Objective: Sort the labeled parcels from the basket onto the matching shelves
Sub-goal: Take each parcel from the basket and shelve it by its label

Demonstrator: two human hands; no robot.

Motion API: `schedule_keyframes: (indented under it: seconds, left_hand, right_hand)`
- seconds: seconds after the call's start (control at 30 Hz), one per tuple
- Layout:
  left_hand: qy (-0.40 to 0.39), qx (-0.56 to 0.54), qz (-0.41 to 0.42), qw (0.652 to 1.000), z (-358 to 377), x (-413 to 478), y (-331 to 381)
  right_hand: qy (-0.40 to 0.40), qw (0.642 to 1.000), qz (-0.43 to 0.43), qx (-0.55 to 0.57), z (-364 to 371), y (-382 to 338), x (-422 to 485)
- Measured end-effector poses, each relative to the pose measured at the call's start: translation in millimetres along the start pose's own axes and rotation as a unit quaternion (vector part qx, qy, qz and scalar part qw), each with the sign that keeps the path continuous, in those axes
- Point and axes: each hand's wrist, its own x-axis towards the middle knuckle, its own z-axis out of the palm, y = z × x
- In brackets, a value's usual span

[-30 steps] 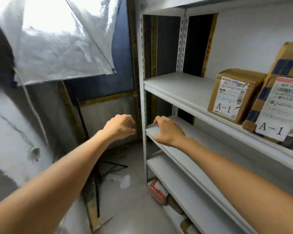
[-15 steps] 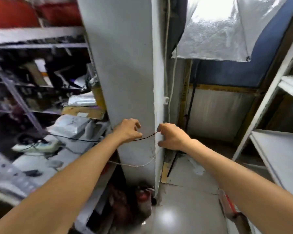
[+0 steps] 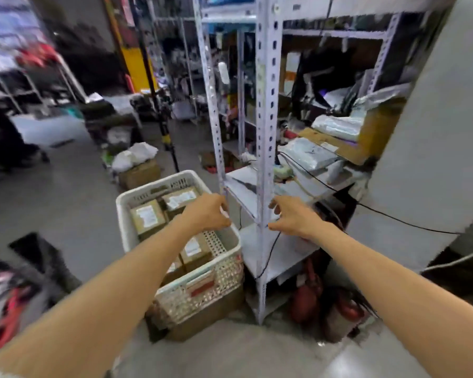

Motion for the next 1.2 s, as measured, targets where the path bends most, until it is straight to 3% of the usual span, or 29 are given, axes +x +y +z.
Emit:
schedule_keyframes:
  seconds: [0.27,0.47,0.93,1.2]
  left_hand:
    - [0.011,-0.039,-0.129,0.991,1,-68,-144]
    - [0.0,-0.045,-0.153,0.987,15,-78,-204]
    - [-0.052,-0.118,-0.231,0.964,66,43,-301]
    - [-0.108,-0.172,-0.323,0.924,135,148,-350]
  right_hand:
    - [-0.047,0.997,-0.062,-0.018,67,-113,44]
    - [-0.069,0.995,-0.059,-0.034,107,-149,70]
    - [-0.196,0.977,-0.07,-0.038,205,-132,254]
    - [-0.341,0.932,-0.08,-0.09,281,-75,366]
